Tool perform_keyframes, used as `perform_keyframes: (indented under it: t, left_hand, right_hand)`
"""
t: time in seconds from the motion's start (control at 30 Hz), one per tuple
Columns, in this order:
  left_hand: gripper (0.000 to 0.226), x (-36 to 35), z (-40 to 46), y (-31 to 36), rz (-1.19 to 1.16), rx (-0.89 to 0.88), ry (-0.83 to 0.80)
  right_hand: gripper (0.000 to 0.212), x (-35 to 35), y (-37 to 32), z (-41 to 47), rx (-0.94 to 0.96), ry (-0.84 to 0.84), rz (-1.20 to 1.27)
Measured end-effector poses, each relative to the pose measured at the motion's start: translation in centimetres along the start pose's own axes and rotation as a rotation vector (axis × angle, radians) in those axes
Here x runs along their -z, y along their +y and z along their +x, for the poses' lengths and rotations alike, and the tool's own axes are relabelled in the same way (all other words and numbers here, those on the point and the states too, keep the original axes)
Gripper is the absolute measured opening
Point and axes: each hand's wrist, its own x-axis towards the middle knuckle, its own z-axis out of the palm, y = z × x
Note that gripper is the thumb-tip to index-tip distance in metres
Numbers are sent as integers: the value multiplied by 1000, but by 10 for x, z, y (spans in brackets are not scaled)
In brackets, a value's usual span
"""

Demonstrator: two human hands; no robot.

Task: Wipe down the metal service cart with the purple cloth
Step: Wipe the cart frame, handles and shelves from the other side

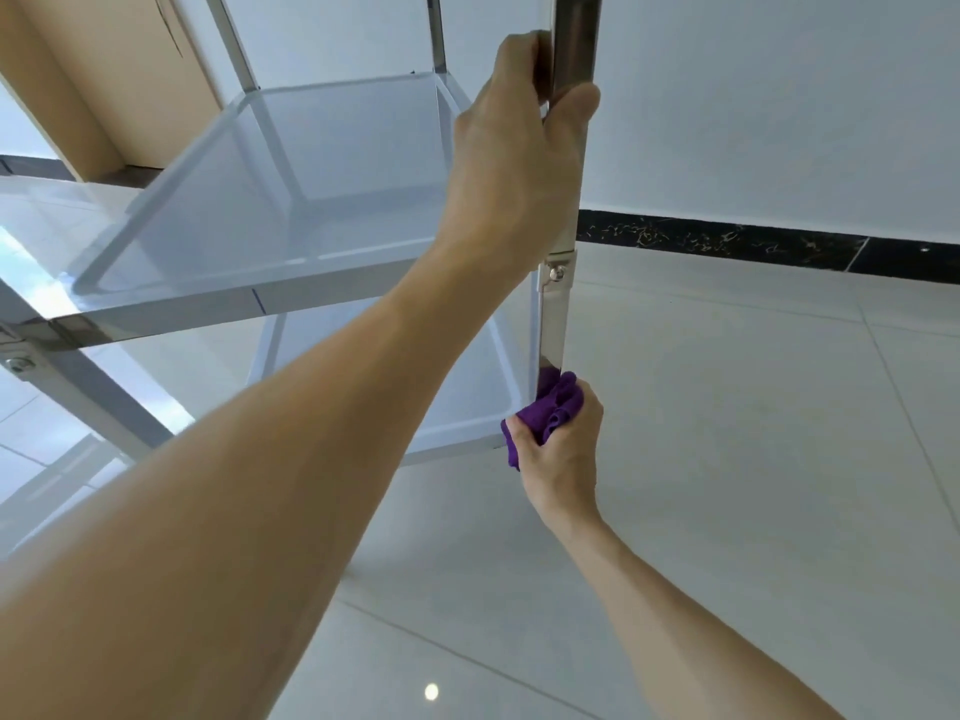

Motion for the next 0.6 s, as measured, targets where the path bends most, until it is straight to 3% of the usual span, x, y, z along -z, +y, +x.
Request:
perform_keyframes:
  t: [0.13,0.27,0.43,0.53,0.6]
  left_hand:
    - [24,4,0,0,-3,4,-19]
    - [26,7,1,-2,-13,-10,-33]
    - [29,8,2,-4,-5,-23,-30]
    - [28,8,2,-5,-11,-25,-17]
    - [28,8,2,-6,-11,-24,-15]
  right_hand:
    - [36,6,9,1,-162,-88,-84]
    - [23,15,-31,9,-70,-90,-12]
    - [41,28,-80,28,174,-74,44]
    - [51,19,-72,20,231,-32,42]
    - [47,13,-47,13,194,-34,16]
